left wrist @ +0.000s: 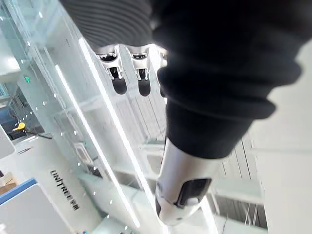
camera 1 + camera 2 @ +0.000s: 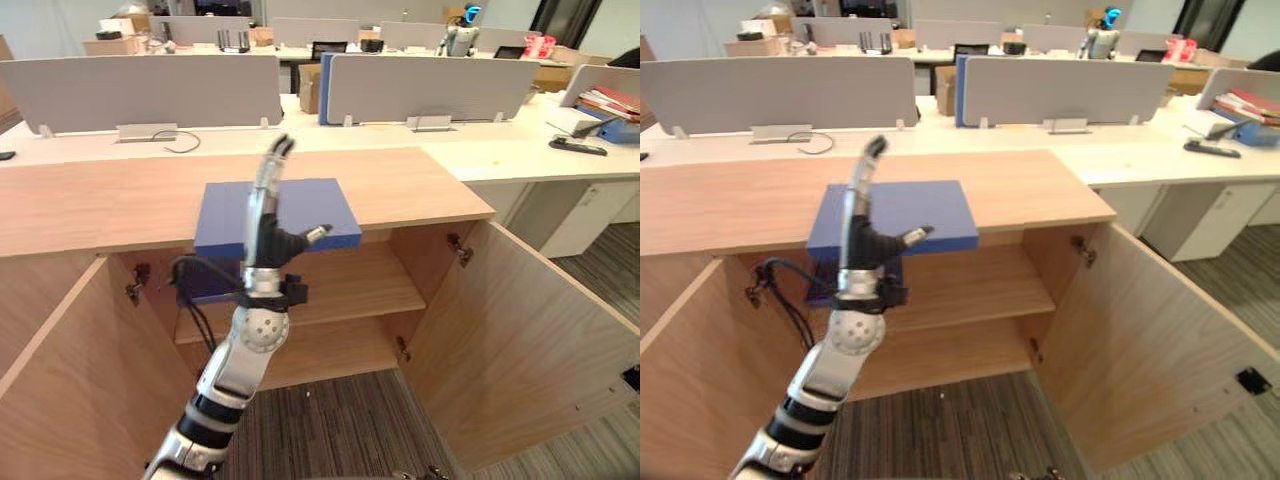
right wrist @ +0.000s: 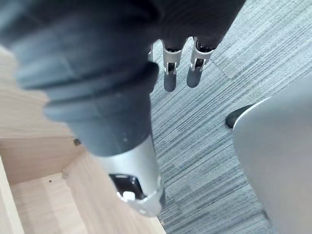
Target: Walk over to the cabinet, pick up the folder, carry it to the office cabinet, place the folder inside the office cabinet, then close the office cabinet door
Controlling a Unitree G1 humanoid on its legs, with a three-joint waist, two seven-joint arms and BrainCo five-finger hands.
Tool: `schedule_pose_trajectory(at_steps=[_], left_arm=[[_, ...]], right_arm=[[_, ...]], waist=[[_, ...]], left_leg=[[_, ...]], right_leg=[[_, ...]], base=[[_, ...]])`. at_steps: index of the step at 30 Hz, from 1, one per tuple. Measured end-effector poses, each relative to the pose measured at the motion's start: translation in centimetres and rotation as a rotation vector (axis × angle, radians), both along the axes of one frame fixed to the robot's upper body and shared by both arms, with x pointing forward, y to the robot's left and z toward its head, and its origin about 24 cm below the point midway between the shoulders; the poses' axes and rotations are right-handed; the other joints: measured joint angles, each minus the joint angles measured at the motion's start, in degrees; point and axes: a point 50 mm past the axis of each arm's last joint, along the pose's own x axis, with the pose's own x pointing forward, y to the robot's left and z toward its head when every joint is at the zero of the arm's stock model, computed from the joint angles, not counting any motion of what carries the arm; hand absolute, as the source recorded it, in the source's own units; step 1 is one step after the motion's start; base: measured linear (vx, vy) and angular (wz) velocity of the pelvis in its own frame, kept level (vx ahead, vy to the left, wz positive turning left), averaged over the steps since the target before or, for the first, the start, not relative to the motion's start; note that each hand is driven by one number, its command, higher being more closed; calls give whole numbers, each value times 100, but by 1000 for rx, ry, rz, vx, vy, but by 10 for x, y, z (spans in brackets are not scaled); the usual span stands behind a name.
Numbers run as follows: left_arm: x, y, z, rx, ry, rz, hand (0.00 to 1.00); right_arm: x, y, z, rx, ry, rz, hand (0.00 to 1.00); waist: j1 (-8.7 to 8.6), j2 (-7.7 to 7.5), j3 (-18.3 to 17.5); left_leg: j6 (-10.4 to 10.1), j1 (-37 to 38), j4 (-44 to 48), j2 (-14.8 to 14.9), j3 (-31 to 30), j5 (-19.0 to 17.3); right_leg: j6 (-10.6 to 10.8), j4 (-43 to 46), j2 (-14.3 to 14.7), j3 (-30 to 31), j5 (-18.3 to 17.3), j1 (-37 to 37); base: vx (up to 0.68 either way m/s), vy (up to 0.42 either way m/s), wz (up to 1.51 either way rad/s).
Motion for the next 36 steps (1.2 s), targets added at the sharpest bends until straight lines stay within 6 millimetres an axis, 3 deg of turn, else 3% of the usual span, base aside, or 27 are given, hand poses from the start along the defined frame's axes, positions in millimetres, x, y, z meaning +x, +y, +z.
schedule_pose_trajectory(at_steps=[8, 23, 36], left_arm=[[22, 23, -37, 246, 169, 101, 0], [32, 39, -39, 400, 170, 175, 0], [40, 74, -47, 600, 196, 345, 0]], right_arm=[[4, -8, 1, 2, -15, -23, 0], [7, -14, 2, -5, -22, -24, 0], [6, -18, 3, -6, -25, -59, 0]], waist=[[-144, 109, 96], [-267, 139, 297], [-289, 152, 322]], left_leg=[[4, 108, -236, -10, 33, 57], [-5, 199, -275, 2, 47, 49], [-10, 212, -275, 8, 131, 45]], right_leg=[[-119, -241, 41, 3, 65, 79], [-320, -469, 71, 50, 153, 221], [-322, -480, 78, 148, 175, 198]], base=[[7, 0, -3], [-16, -9, -2], [-20, -9, -3]])
